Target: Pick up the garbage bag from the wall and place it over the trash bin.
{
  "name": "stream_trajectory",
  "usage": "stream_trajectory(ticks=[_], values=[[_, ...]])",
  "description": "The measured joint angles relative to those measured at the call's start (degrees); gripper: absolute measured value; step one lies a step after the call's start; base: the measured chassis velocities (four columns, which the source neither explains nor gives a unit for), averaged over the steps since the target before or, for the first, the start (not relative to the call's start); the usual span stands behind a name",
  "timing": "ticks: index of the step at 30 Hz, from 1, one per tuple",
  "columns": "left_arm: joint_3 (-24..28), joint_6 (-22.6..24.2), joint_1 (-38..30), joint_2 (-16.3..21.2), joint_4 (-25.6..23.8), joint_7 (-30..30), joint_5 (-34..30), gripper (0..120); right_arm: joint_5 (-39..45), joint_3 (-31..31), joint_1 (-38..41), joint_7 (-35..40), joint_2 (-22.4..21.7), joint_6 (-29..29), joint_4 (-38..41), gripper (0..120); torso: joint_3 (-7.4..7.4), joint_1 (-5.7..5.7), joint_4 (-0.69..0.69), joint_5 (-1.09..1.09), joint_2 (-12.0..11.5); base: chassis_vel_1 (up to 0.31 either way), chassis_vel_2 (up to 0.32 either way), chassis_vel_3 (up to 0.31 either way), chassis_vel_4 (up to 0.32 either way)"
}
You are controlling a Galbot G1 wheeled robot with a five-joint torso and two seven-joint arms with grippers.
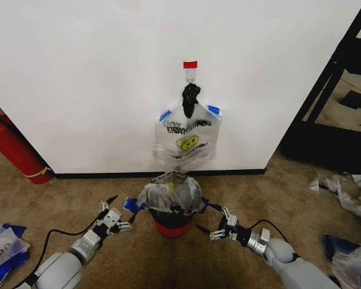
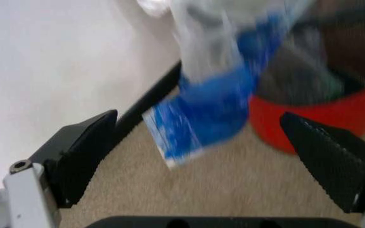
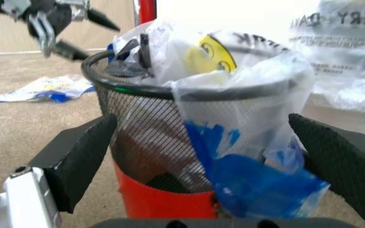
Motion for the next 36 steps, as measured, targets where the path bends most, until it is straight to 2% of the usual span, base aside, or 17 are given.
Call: stream_trajectory(ticks=[4,6,10,12,13,14,18,21,24,27,31,35,36], values=[[0.3,-0.1,0.5,0.5,0.5,0.8,2.2,100,-0.7,0.2,0.5,-0.4,0.0,0.0,0.1,100,0.00,0.00,0.01,0.01,0.0,0.000,0.000,0.000,0.000],[0.6,-0.4,1.7,0.6,-1.1,-0.8,1.9,100,-1.0,0.2,0.5,-0.8,0.0,0.2,0.3,99,0.00,0.00,0.01,0.02,0.0,0.000,0.000,0.000,0.000],[1.6,1.3,2.2,-0.4,-5.4,-5.3,-2.1,100,-1.4,0.2,0.5,-1.0,0.4,0.6,0.3,95,0.00,0.00,0.01,0.03,0.0,0.000,0.000,0.000,0.000],[1.8,2.0,2.0,-0.5,-5.9,-5.6,-3.0,100,-1.4,0.1,0.5,-1.0,0.4,0.6,0.2,94,0.00,0.00,0.01,0.03,0.0,0.000,0.000,0.000,0.000],[2.4,3.2,1.1,-0.9,-6.5,-6.0,-4.5,100,-1.5,0.1,0.6,-1.0,0.5,0.6,0.1,88,0.00,0.00,0.01,0.03,0.0,0.000,0.000,0.000,0.000],[2.9,3.8,0.4,-1.3,-6.5,-6.2,-5.2,100,-1.7,0.1,0.7,-1.0,0.6,0.5,-0.1,84,0.00,0.00,0.00,0.03,0.0,0.000,0.000,0.000,0.000],[4.8,4.2,-1.8,-3.0,-4.0,-6.1,-5.3,100,-2.5,0.1,1.0,-1.2,1.1,0.2,-1.2,80,0.00,0.00,0.00,0.01,0.0,0.000,0.000,0.000,0.000],[5.1,4.0,-2.2,-3.5,-2.7,-6.1,-4.5,100,-3.0,0.2,1.1,-1.3,1.2,0.2,-1.7,81,0.00,0.01,0.01,0.01,0.0,0.000,0.000,0.000,0.000],[5.2,2.6,-2.6,-4.0,-1.3,-6.7,-2.8,99,-3.3,0.3,1.1,-1.3,1.6,0.7,-2.5,90,0.00,0.01,0.01,0.01,0.0,0.000,0.000,0.000,0.000],[5.2,2.3,-2.7,-4.1,-1.1,-6.8,-2.5,98,-3.3,0.2,1.1,-1.2,1.7,0.9,-2.7,90,0.00,0.00,0.01,0.01,0.0,0.000,0.000,0.000,0.000],[5.0,1.6,-2.6,-4.5,-1.1,-7.1,-1.5,87,-3.7,-1.0,1.1,-0.4,2.6,2.0,-3.7,94,0.00,0.01,0.01,0.02,0.0,0.000,0.000,0.000,0.000],[5.3,0.2,-2.8,-5.2,-0.7,-7.0,-1.0,81,-3.7,-1.3,1.2,0.3,3.0,2.4,-3.7,95,0.00,0.01,0.01,0.02,0.0,0.000,0.000,0.000,0.000],[5.5,-0.5,-2.9,-5.6,-0.5,-7.0,-0.6,76,-3.7,-1.5,1.3,0.6,3.1,2.5,-3.6,95,0.00,0.00,0.01,0.01,0.0,0.000,0.000,0.000,0.000]])
